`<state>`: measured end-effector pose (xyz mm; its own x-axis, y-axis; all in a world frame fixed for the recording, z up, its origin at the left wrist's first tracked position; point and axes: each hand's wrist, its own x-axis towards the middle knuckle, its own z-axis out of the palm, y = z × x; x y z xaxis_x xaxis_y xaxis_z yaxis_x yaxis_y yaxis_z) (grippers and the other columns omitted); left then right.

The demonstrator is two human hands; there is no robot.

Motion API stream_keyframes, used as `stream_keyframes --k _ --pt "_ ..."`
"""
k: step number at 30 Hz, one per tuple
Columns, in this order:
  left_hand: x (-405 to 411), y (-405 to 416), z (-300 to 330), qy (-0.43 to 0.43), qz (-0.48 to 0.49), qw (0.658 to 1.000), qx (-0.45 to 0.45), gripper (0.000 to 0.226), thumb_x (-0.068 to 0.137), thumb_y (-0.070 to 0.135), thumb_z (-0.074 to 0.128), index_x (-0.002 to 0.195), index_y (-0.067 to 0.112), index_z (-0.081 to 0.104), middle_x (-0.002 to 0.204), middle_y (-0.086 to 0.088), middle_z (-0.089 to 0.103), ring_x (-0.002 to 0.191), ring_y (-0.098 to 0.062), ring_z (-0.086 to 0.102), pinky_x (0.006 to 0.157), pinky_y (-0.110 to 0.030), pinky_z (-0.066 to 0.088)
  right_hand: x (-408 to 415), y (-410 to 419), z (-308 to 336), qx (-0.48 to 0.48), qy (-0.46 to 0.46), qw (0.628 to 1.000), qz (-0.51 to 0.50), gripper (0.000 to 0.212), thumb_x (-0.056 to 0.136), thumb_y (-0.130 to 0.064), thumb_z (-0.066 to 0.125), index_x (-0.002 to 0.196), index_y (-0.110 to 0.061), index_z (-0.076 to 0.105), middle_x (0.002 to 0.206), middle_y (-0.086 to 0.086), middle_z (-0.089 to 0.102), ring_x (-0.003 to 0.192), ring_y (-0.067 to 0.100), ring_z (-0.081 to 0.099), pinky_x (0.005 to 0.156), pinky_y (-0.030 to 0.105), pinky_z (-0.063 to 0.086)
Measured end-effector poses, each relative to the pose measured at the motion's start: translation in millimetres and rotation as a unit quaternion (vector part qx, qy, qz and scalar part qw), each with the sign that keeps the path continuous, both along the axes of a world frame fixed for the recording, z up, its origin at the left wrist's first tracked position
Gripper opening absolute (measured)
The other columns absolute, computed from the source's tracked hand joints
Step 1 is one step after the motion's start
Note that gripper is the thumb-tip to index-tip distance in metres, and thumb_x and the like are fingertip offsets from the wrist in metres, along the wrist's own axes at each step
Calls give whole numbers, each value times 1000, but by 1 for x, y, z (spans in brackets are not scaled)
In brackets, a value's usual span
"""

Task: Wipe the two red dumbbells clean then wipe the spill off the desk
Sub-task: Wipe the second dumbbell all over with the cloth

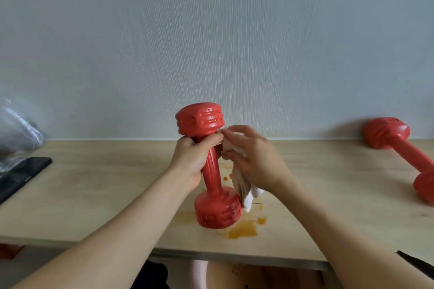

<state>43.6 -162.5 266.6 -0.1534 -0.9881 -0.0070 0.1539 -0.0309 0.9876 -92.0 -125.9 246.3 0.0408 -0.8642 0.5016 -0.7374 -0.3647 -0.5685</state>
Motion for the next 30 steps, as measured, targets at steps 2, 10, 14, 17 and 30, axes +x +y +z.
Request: stream_keyframes --k 2,10,14,17,30 --pt "-4 0 0 -17 -7 1000 -19 14 80 -1 65 72 10 69 67 -10 65 61 -22 62 64 -34 51 4 -7 -10 -13 31 999 -8 47 85 -13 54 132 -22 53 128 -1 55 103 25 60 77 44 52" --pt "-11 -4 1 -11 -11 1000 3 9 82 1 63 78 7 67 83 -20 65 79 -32 63 80 -42 53 -1 -17 -9 -53 -4 998 -17 33 81 -16 50 108 -10 68 91 4 70 79 27 66 64 46 53" --pt "-14 -7 1 -40 -3 999 -2 9 80 3 66 78 11 69 91 -19 70 92 -33 68 84 -43 51 -14 -21 -3 -37 -13 994 -100 20 86 -14 56 99 -21 69 85 -5 68 82 22 63 69 38 50" --pt "-16 -9 4 -75 12 997 -21 10 71 11 73 63 17 71 84 -17 71 88 -35 67 82 -44 50 -17 -13 10 -99 -49 987 -117 26 86 -11 56 104 -27 66 91 -12 64 87 18 60 70 34 47" --pt "-35 0 0 -133 63 987 -71 22 85 10 61 65 16 67 60 2 70 60 -7 67 77 -33 52 -20 2 20 -206 13 972 -109 24 91 -18 49 109 -23 63 101 -8 62 85 21 56 64 34 47"
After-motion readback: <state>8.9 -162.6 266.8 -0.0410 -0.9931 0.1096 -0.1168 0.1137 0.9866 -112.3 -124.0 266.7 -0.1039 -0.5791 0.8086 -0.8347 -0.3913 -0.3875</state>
